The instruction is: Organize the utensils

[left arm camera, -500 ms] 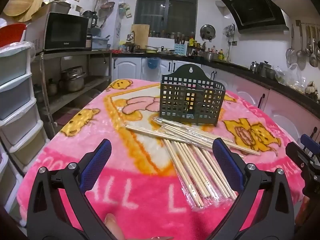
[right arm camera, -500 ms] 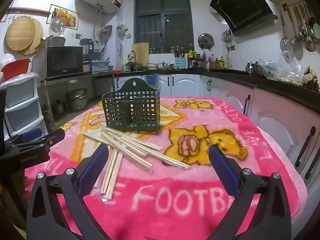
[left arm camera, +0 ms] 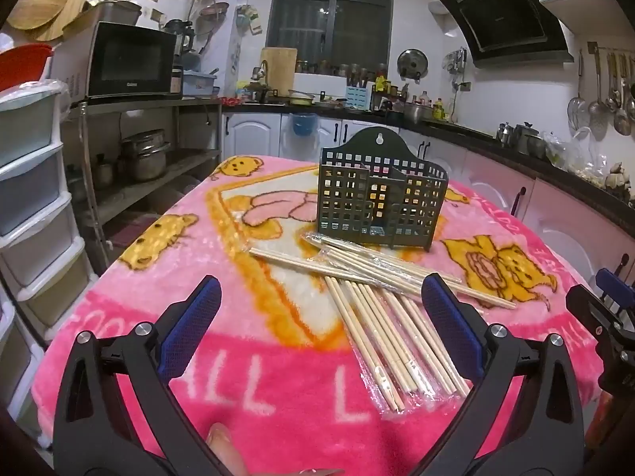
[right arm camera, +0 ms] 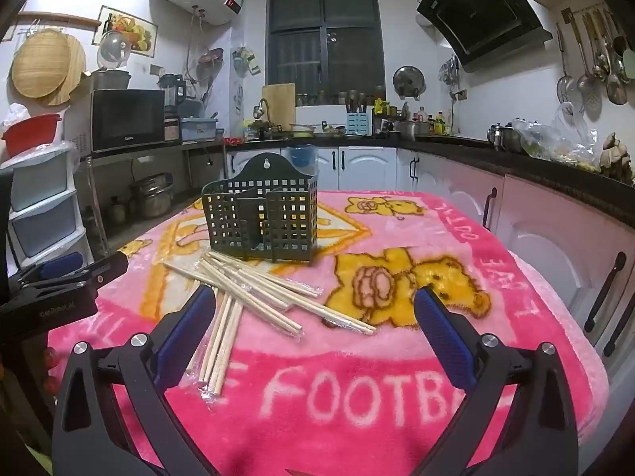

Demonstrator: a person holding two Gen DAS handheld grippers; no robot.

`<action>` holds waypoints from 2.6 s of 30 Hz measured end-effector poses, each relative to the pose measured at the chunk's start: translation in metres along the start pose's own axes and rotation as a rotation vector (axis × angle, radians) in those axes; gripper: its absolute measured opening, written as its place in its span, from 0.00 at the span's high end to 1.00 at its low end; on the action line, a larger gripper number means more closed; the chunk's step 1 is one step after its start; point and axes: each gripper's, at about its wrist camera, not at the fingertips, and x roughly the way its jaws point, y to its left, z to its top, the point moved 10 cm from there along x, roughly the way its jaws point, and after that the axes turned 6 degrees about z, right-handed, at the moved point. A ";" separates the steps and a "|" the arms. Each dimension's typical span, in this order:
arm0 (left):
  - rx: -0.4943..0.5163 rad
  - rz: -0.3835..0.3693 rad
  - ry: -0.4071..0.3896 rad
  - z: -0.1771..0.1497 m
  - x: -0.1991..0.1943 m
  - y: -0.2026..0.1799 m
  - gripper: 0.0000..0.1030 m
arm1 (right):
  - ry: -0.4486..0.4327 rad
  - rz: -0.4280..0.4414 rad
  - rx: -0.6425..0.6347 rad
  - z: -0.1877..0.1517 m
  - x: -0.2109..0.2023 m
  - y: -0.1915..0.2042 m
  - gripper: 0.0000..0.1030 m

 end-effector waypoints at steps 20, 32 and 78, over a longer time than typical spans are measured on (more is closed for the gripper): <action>-0.003 0.000 0.000 0.000 0.000 0.000 0.09 | -0.005 0.001 -0.002 0.001 -0.004 -0.002 0.06; -0.003 0.002 -0.003 0.000 0.001 0.001 0.09 | -0.005 0.003 0.000 0.001 -0.005 -0.003 0.06; -0.111 0.017 0.241 0.006 0.067 0.055 0.09 | 0.177 0.125 -0.008 0.011 0.059 -0.016 0.06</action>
